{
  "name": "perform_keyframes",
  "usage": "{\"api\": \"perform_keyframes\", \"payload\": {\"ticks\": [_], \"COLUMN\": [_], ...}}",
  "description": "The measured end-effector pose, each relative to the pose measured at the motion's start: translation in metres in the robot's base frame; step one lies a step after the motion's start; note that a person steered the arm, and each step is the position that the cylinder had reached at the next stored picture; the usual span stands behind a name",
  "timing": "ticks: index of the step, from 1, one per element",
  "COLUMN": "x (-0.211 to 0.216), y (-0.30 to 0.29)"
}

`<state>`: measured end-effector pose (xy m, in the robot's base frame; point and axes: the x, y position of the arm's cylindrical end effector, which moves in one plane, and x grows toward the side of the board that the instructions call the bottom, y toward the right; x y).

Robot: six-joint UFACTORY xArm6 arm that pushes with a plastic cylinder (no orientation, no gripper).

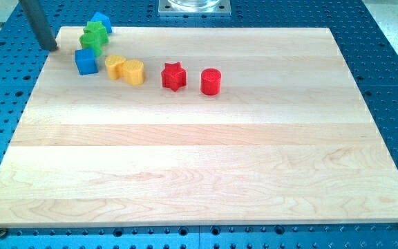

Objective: Move the green circle and blue cube towards the bottom side of the board

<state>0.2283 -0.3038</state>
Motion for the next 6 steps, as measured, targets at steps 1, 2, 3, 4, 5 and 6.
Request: {"api": "perform_keyframes", "payload": {"ticks": [1,2,3,4,5,6], "x": [-0.036,-0.037,-0.037,-0.002,0.066,0.094], "y": [0.010,0.026,0.079,0.087,0.087,0.086]}}
